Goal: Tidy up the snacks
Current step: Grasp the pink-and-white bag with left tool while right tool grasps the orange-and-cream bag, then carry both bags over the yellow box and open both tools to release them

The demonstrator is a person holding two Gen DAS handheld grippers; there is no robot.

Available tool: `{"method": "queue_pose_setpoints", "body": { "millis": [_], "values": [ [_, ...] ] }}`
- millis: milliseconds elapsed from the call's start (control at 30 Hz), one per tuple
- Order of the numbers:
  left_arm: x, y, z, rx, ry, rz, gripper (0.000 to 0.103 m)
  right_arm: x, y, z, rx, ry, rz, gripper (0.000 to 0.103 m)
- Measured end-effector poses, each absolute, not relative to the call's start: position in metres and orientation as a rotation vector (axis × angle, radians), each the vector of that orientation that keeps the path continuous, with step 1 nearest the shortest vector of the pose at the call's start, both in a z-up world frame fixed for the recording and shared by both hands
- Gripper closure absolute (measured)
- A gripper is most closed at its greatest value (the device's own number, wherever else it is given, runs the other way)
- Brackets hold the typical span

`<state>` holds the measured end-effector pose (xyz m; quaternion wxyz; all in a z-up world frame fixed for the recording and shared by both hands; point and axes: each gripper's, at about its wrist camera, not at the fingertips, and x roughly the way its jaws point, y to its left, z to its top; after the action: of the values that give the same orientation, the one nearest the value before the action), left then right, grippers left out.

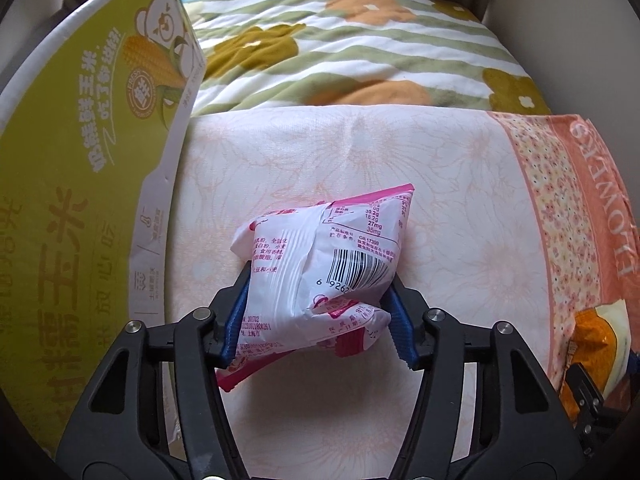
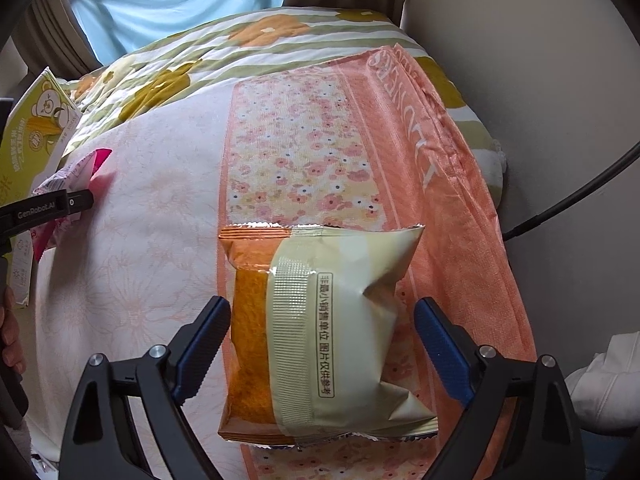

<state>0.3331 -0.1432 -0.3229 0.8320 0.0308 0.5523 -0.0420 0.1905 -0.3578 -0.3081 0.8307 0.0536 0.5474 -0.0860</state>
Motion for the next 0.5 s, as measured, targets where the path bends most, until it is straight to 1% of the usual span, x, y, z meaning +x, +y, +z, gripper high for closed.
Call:
{"method": "queue_pose_setpoints", "body": {
  "millis": [100,167,200,233,267,333,500],
  "values": [
    [0.329,-0.148,-0.322,0.092,1.177,-0.116,0.049,0.189,-0.356,-0.311,0.098,1.168,-0.182,0.012],
    [0.326,-0.151,-0.321,0.097,1.18,-0.135,0.05,0.189,-0.354,-0.313,0.091,1.179,-0.168,0.021],
    [0.323,-0.152,-0.32,0.098,1.179,-0.143,0.05,0.189,-0.353,-0.315,0.092,1.193,-0.156,0.033],
    [0.321,-0.152,-0.318,0.098,1.176,-0.15,0.05,0.189,-0.352,-0.317,0.09,1.2,-0.154,0.036],
    [0.32,-0.153,-0.316,0.098,1.172,-0.159,0.05,0.189,-0.352,-0.317,0.087,1.199,-0.154,0.036],
    [0.316,-0.156,-0.313,0.106,1.165,-0.177,0.05,0.188,-0.353,-0.314,0.083,1.194,-0.149,0.041],
    [0.308,-0.161,-0.298,0.108,1.139,-0.201,0.051,0.183,-0.354,-0.3,0.097,1.161,-0.127,0.043]
  ]
}}
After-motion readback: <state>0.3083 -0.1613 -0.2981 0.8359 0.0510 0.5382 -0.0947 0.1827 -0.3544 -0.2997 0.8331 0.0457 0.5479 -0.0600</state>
